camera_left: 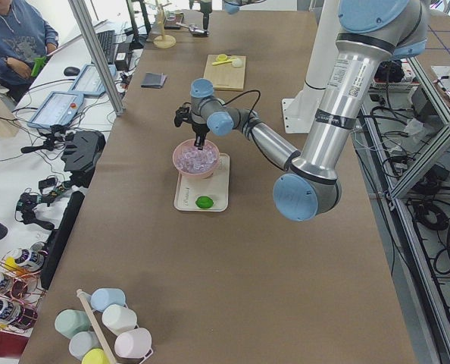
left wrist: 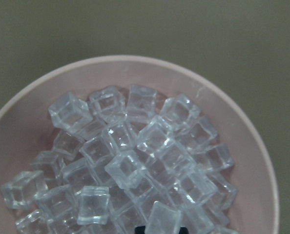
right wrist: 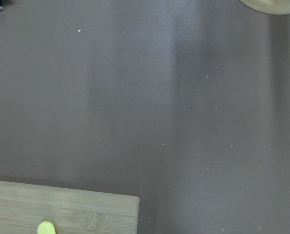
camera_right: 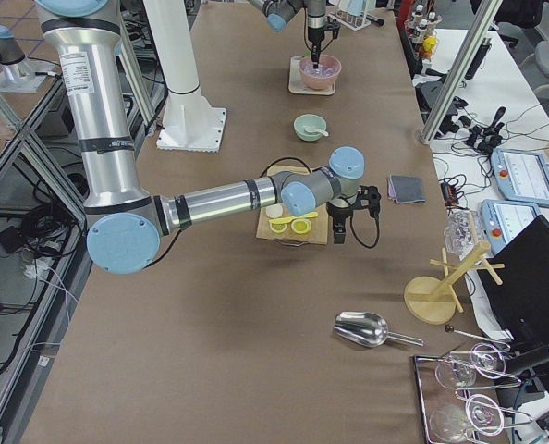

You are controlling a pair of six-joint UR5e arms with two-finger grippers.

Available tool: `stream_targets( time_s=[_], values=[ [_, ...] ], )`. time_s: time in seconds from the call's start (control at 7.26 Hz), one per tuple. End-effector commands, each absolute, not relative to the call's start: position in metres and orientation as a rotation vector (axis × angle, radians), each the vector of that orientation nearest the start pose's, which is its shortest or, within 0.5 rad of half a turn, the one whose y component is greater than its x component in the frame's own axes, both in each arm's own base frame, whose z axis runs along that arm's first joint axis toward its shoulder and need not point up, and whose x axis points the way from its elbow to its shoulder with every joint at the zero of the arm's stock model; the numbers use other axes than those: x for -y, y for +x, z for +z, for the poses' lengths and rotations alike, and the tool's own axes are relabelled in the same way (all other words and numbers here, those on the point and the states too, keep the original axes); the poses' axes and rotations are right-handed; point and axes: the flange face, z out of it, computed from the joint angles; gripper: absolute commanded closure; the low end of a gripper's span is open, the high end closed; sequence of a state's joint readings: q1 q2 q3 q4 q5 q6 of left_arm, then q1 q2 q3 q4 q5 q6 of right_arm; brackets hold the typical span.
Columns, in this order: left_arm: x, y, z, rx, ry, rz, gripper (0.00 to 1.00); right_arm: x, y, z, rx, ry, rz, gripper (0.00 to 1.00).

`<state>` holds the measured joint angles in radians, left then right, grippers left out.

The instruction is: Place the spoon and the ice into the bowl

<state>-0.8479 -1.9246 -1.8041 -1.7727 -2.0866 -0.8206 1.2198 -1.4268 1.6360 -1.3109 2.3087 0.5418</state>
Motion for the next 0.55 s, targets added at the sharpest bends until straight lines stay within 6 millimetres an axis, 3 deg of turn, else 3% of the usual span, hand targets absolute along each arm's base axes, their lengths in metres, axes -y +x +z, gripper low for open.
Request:
stream_targets(
  time_s=[0.0,0.28,0.41],
  values=[
    [0.521,0.357,0.279,-0.943,0.218,0.057,1.00,0.549,-0.110,0.539,0.836,0.102,-0.009,0.00],
    [0.508,0.421,0.226,-1.005,0.145,-0.004,1.00,0.537,-0.080,0.563,0.818,0.124,-0.053,0.00],
    [0.502,0.470,0.195,-0.998,0.159,-0.033,1.00,0.534,-0.077,0.567,0.819,0.122,-0.053,0.00]
  ],
)
